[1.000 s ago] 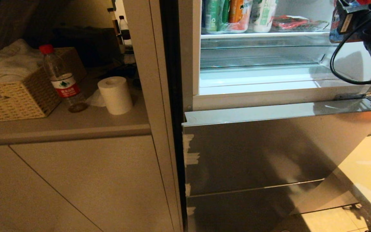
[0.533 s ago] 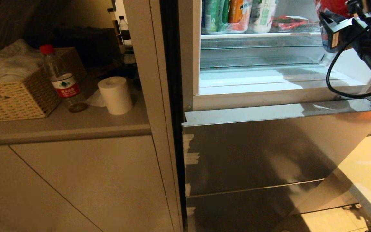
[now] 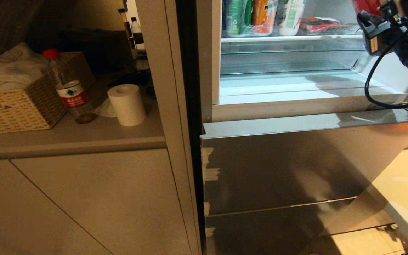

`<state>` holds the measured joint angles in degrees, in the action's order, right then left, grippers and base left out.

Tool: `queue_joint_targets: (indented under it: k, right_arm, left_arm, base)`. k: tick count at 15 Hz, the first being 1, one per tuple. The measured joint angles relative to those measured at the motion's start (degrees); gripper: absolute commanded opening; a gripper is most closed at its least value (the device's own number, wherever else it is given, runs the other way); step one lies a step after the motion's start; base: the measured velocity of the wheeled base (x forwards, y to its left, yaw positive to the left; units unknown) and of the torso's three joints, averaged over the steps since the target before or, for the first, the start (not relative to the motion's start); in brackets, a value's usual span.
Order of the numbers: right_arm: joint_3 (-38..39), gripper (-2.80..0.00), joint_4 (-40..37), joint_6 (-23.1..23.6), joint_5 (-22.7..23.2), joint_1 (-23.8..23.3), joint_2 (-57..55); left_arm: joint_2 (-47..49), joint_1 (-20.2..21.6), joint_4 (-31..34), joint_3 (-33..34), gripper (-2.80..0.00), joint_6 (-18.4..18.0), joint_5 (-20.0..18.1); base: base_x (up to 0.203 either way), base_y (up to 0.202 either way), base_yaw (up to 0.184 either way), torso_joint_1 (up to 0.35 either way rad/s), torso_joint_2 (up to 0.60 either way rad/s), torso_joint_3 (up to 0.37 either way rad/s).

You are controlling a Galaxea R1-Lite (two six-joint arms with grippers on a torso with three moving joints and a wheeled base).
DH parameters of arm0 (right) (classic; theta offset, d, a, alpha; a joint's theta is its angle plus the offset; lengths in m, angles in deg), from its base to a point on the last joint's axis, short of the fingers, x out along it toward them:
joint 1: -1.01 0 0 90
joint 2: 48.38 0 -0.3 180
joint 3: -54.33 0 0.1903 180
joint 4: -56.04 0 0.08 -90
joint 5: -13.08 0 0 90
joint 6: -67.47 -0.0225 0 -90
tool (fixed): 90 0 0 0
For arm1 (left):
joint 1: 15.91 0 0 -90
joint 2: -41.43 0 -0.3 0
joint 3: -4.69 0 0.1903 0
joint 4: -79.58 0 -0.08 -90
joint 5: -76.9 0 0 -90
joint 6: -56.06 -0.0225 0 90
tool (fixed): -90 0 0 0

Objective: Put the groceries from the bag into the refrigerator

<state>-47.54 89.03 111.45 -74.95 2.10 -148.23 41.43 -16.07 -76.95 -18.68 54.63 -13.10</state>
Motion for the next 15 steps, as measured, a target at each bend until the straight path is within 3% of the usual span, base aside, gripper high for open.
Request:
queue_joint_targets:
  k: [7,15]
  right_arm:
    - [9.53,-2.8,-0.07,5.83,-3.79,-3.4,9.62]
    - [19.09,-2.8,-0.1,7.76,-6.06,-4.55,20.55]
  left_arm:
    - [0.0,-0.04,0.0,0.0,-2.8,0.01,0.0]
    - [0.0,-0.02,0.0,0.0,-2.8,0.0,0.0]
  base:
    - [0.0,0.0,0.0,0.0,0.0,0.0]
    - [0.0,0.0,0.0,0.0,0.0,0.0]
